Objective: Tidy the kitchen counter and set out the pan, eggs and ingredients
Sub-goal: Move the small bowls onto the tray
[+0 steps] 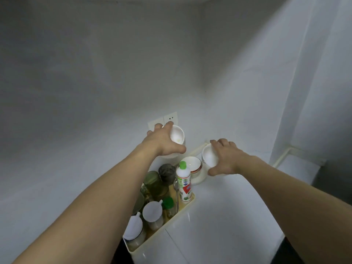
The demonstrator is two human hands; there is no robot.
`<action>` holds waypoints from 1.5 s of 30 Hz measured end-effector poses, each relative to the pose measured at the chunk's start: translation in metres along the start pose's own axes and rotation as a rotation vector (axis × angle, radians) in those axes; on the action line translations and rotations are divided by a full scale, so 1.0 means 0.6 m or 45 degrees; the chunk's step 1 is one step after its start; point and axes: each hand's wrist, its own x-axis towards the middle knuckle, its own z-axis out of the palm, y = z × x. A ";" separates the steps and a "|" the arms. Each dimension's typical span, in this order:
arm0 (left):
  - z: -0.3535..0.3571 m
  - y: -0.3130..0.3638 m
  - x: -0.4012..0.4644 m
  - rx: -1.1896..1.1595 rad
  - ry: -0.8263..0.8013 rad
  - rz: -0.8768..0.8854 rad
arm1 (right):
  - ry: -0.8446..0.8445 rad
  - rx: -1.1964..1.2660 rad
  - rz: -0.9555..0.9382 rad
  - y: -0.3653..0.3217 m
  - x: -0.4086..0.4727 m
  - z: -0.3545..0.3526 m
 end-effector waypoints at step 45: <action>0.410 -0.089 0.439 0.388 -0.693 0.373 | -0.369 0.220 0.178 0.223 0.334 0.268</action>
